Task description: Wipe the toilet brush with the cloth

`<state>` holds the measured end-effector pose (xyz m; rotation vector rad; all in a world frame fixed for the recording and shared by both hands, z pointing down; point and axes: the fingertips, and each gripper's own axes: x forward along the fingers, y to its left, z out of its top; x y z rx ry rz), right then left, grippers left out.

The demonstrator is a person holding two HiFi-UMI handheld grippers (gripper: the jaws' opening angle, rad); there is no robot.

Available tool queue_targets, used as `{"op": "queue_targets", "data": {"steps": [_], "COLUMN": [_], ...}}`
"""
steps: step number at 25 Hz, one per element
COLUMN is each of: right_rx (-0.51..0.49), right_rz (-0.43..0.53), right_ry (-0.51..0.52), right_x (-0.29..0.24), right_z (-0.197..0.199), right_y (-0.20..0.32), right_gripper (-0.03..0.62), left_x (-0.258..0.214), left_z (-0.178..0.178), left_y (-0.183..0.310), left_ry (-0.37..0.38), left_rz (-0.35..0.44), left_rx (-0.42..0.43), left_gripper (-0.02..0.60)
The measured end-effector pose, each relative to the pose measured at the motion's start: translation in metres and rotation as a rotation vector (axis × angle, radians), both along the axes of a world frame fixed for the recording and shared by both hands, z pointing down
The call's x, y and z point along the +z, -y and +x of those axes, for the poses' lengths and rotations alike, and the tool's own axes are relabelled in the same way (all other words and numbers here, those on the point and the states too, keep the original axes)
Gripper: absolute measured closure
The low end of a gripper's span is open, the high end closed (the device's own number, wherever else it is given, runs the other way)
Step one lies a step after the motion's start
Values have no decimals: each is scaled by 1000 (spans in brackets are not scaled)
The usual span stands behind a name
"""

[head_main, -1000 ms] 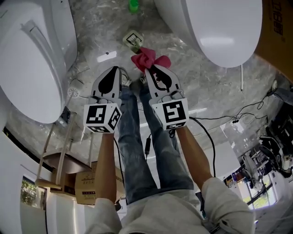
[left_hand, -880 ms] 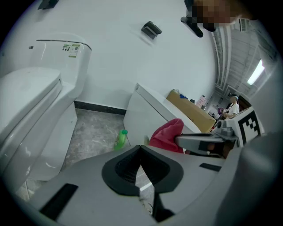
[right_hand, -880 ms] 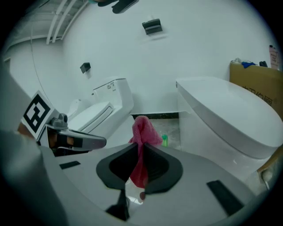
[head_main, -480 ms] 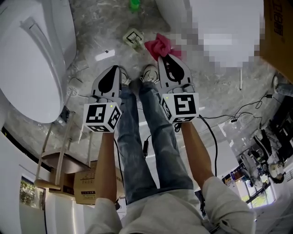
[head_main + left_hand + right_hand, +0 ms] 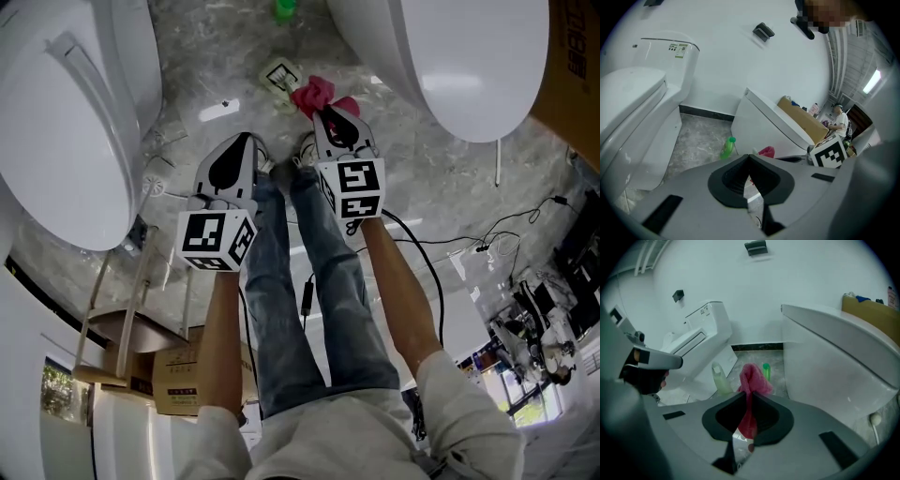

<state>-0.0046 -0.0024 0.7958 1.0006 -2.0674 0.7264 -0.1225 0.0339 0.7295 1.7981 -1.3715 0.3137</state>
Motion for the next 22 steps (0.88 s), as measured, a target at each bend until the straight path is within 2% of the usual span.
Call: {"op": "queue_targets", "data": {"steps": [11, 22], "right_rx": [-80, -38], "right_rz": [-145, -260], "right_ry": [-60, -89], "right_x": [72, 114], "right_z": [3, 13], "right_y": [-6, -10], "right_gripper": [534, 534], "left_x": [3, 4], "left_z": [-6, -6], "left_y": [9, 8], "left_ry": [2, 13], "left_rz": [-3, -9], "left_rx": [-9, 10], "left_gripper": [561, 561]}}
